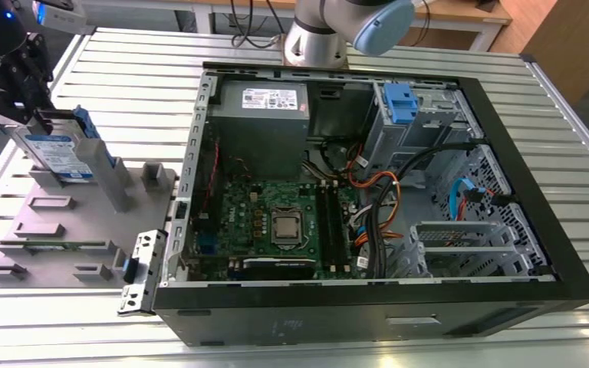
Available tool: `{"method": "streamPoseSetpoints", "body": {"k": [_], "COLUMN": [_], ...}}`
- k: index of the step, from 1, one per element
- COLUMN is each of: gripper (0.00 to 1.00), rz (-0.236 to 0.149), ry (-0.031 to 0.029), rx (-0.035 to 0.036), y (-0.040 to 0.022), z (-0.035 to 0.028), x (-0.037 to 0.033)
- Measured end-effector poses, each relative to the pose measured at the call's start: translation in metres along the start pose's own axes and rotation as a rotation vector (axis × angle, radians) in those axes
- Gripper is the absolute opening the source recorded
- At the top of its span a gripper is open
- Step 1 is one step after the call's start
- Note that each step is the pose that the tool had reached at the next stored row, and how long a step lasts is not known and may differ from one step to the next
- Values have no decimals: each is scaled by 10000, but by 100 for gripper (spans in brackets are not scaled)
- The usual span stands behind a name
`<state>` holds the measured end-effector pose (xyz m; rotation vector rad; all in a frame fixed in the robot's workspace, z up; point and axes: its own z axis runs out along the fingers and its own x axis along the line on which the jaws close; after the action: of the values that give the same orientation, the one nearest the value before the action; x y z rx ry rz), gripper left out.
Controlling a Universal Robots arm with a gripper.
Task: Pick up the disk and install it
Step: 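Pick up the disk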
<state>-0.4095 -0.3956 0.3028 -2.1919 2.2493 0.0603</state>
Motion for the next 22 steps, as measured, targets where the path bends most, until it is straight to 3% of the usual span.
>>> {"method": "streamPoseSetpoints", "body": {"k": [9,11,15,22], "gripper": [36,42,42,42], "rz": [0,-1,-4,-55], "ry": [0,-2,-146,-154], "rx": [0,-1,5,7], "y": [0,0,0,0], "z": [1,1,1,8], "x": [0,0,-1,-5]}}
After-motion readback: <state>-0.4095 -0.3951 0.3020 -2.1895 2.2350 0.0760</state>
